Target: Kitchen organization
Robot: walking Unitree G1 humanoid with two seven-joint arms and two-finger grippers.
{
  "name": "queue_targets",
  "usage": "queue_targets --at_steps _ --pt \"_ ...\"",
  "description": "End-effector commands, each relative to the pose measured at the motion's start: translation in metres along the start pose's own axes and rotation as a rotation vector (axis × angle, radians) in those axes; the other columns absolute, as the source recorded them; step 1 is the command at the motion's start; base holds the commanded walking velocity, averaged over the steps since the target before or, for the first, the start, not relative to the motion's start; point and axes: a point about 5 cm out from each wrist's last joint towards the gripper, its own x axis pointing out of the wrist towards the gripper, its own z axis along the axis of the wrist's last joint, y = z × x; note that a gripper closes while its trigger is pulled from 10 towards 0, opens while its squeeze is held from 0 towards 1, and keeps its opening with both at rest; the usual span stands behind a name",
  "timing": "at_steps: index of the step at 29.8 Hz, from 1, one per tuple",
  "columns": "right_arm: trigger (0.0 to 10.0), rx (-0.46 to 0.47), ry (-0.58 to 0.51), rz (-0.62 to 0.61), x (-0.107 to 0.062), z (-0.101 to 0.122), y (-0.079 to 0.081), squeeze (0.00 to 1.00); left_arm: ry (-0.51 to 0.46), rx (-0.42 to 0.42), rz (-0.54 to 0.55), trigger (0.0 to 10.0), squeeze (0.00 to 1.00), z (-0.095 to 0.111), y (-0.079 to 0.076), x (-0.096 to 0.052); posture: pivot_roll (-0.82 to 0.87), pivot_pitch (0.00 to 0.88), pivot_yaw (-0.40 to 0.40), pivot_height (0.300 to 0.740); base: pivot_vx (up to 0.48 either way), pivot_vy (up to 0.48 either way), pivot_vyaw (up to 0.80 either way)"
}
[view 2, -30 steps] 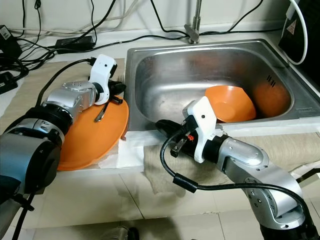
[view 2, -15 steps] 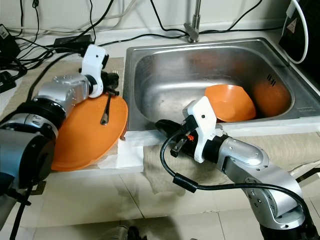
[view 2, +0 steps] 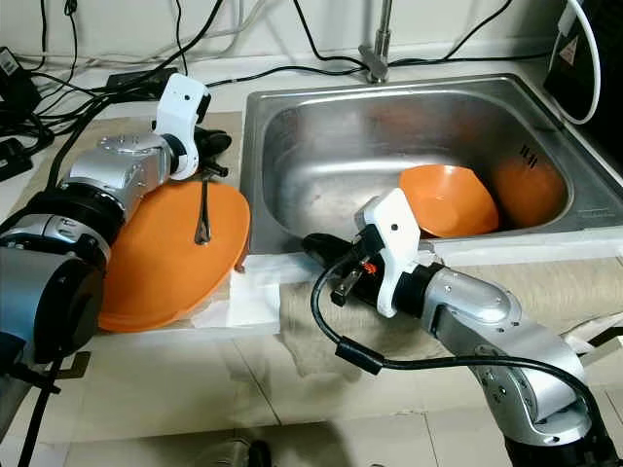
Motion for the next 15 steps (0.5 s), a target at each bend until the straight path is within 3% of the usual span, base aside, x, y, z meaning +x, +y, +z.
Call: queue_targets --at_steps 1,7,15 --pt "10.0 -0.014 -0.014 0.016 0.001 0.004 0.002 0.0 -0.009 0.016 0.018 10.0 1.0 0.003 0.004 -0.002 -0.06 0.053 0.1 0.74 0.0 0.0 0.0" --pt "10.0 -0.016 -0.012 0.013 0.0 0.003 0.002 0.0 0.002 0.019 0.04 10.0 1.0 0.002 0.006 -0.002 -0.06 0.052 0.099 0.74 0.0 0.0 0.0" --pt "10.0 -0.019 -0.015 0.015 0.0 0.005 0.003 0.0 0.063 0.004 0.061 10.0 1.0 -0.021 0.005 0.0 -0.06 0.053 0.102 0.74 0.0 0.0 0.0"
